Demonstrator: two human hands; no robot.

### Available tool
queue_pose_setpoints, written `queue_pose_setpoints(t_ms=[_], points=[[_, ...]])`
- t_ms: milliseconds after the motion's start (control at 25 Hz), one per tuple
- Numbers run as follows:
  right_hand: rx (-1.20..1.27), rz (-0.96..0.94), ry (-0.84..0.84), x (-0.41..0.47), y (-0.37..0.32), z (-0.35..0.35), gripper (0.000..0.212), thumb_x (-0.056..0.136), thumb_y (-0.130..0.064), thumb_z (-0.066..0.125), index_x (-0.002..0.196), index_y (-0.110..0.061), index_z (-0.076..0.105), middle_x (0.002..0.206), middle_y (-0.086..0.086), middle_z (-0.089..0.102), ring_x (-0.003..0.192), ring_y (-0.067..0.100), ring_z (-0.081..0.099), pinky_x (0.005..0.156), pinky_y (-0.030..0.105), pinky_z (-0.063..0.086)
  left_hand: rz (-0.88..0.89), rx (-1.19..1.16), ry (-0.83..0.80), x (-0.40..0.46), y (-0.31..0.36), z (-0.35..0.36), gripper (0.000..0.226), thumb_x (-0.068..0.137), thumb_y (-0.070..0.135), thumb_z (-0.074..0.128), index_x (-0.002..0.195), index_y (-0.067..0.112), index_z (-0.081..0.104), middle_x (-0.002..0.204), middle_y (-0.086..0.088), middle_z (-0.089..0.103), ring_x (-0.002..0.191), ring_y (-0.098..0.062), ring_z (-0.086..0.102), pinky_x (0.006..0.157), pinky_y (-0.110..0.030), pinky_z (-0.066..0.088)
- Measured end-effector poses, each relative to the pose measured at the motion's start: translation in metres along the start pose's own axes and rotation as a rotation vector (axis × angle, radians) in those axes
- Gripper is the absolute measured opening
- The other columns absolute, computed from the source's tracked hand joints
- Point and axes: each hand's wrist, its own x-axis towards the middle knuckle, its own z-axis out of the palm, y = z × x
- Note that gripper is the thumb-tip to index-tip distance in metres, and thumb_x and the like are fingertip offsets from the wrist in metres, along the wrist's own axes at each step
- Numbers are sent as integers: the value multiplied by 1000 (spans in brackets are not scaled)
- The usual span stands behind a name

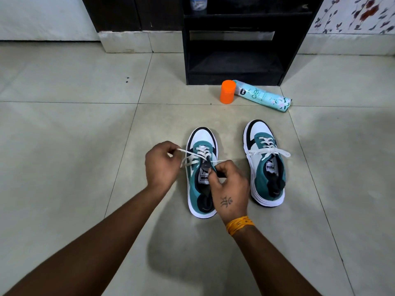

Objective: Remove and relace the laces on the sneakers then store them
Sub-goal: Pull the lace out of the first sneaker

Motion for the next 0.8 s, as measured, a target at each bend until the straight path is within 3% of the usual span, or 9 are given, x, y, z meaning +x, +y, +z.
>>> queue_pose_setpoints(t_ms=[80, 200, 320, 400, 520, 560, 640, 720, 800], points=[[-2, 2, -5, 0, 1, 0, 13, 88, -26, 73, 85, -21, 61, 83, -9, 66, 77, 10, 64, 69, 35, 54, -131, 62, -19, 0, -9, -4, 14, 88, 14, 69, 92, 24, 78, 87, 11, 73, 84, -17, 71, 73, -22, 48], [9, -6, -6, 1, 1, 0, 14, 88, -26, 73, 84, -21, 60, 82, -8, 66, 76, 11, 64, 69, 37, 54, 249, 283, -151, -7, -10, -5, 38, 90, 18, 67, 126, 27, 71, 118, 7, 69, 81, -16, 68, 76, -28, 53], [21, -18, -7, 1, 2, 1, 14, 89, -27, 71, 84, -20, 60, 82, -8, 65, 76, 12, 64, 68, 39, 54, 515, 137, -297, -7, 6, 1, 29, 89, 15, 64, 114, 21, 77, 107, 5, 71, 81, -10, 66, 76, -29, 56], [23, -22, -7, 0, 2, 1, 14, 89, -27, 72, 84, -20, 60, 82, -8, 66, 76, 11, 64, 68, 38, 54, 451, 25, -240, -6, 5, 8, 17, 87, 12, 68, 99, 17, 80, 93, 4, 73, 74, -5, 64, 74, -31, 56], [34, -9, 1, 0, 3, 1, 15, 89, -28, 73, 84, -21, 61, 82, -9, 66, 77, 10, 64, 69, 37, 54, 18, -113, -23, 0, -7, 3, 13, 85, 16, 65, 82, 23, 76, 78, 9, 73, 68, -12, 69, 72, -40, 60], [39, -5, 2, 0, 3, 2, 15, 89, -28, 73, 84, -21, 60, 82, -9, 66, 77, 10, 64, 69, 37, 54, -52, -112, -3, 3, -12, 1, 14, 85, 17, 63, 81, 25, 74, 78, 10, 72, 69, -15, 70, 73, -42, 60], [35, -2, 4, -1, 3, 2, 15, 89, -28, 72, 84, -21, 60, 83, -9, 66, 77, 9, 64, 69, 37, 54, 34, 1, -86, 4, -11, -3, 16, 86, 19, 66, 97, 26, 75, 91, 10, 72, 72, -15, 68, 79, -40, 58], [31, -11, 5, 0, 3, 2, 15, 89, -28, 72, 84, -21, 60, 82, -10, 66, 76, 9, 64, 68, 37, 54, 159, 96, -154, -1, -1, -2, 32, 87, 22, 68, 119, 27, 69, 104, 7, 67, 72, -15, 66, 77, -34, 55], [30, -22, -7, 1, 2, 2, 14, 89, -29, 72, 84, -22, 60, 82, -10, 66, 76, 9, 64, 68, 37, 54, 161, 66, -52, -8, 15, -1, 26, 88, 21, 68, 114, 24, 62, 100, 7, 61, 73, -15, 61, 70, -31, 49]])
